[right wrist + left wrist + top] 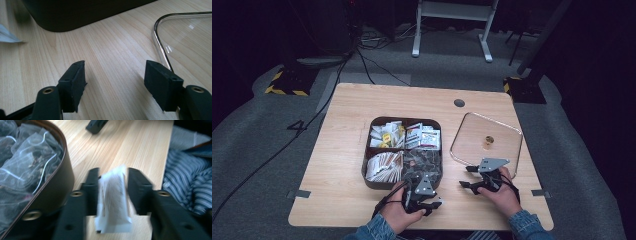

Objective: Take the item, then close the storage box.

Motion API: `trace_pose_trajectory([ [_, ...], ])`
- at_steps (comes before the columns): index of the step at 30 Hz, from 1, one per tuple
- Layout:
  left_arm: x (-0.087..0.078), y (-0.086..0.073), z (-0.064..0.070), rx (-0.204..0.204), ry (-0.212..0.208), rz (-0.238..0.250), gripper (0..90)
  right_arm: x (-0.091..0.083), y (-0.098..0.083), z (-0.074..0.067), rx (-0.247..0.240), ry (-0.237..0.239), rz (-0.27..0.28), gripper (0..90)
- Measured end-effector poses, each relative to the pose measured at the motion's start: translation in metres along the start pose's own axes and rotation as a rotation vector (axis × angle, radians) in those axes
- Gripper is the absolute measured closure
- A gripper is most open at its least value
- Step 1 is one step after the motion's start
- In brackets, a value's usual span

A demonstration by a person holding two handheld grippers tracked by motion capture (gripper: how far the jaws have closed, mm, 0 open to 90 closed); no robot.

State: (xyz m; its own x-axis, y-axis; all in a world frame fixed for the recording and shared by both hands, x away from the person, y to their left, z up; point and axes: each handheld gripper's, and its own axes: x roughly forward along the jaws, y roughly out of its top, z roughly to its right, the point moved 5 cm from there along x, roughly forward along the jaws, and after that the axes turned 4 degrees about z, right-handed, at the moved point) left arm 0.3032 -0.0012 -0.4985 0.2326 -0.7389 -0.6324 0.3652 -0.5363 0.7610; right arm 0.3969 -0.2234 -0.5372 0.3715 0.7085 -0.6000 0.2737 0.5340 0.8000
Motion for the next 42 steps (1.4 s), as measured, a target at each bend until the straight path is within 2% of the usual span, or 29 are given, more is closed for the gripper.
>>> trace_pose_trajectory([
  [2, -0.001, 0.0, -0.003, 0.001, 0.017, 0.008, 53.9, 0.0, 0.0, 0.0, -0.001, 0.0, 0.0, 34.1],
  [7, -0.011, 0.003, -0.005, -0.03, 0.009, 0.055, 51.0, 0.0, 0.0, 0.0, 0.001, 0.0, -0.001, 34.0],
  [10, -0.019, 0.006, -0.007, -0.025, 0.041, 0.083, 44.8, 0.0, 0.0, 0.0, 0.002, 0.0, -0.001, 34.0],
  [12, -0.025, 0.008, -0.01, -0.014, 0.083, 0.093, 40.6, 0.0, 0.0, 0.0, 0.002, 0.001, -0.001, 34.0],
  [14, -0.029, 0.009, -0.013, -0.018, 0.1, 0.104, 38.3, 0.0, 0.0, 0.0, 0.0, -0.002, -0.001, 33.9],
  [20, -0.041, 0.011, -0.019, -0.021, 0.132, 0.13, 35.9, -0.001, 0.0, 0.0, 0.004, -0.005, -0.001, 34.0],
  [32, -0.07, 0.01, -0.031, -0.05, 0.232, 0.196, 33.2, -0.001, -0.001, 0.0, 0.009, -0.003, -0.001, 34.1],
  [36, -0.085, 0.005, -0.038, -0.07, 0.283, 0.22, 32.6, 0.0, 0.0, 0.0, 0.013, -0.006, -0.005, 33.5],
  [39, -0.102, -0.001, -0.047, -0.083, 0.351, 0.235, 31.8, 0.001, 0.001, 0.001, 0.017, -0.016, -0.005, 33.1],
  [42, -0.118, -0.006, -0.056, -0.113, 0.399, 0.263, 31.2, 0.003, 0.002, 0.001, 0.026, -0.019, -0.006, 32.9],
])
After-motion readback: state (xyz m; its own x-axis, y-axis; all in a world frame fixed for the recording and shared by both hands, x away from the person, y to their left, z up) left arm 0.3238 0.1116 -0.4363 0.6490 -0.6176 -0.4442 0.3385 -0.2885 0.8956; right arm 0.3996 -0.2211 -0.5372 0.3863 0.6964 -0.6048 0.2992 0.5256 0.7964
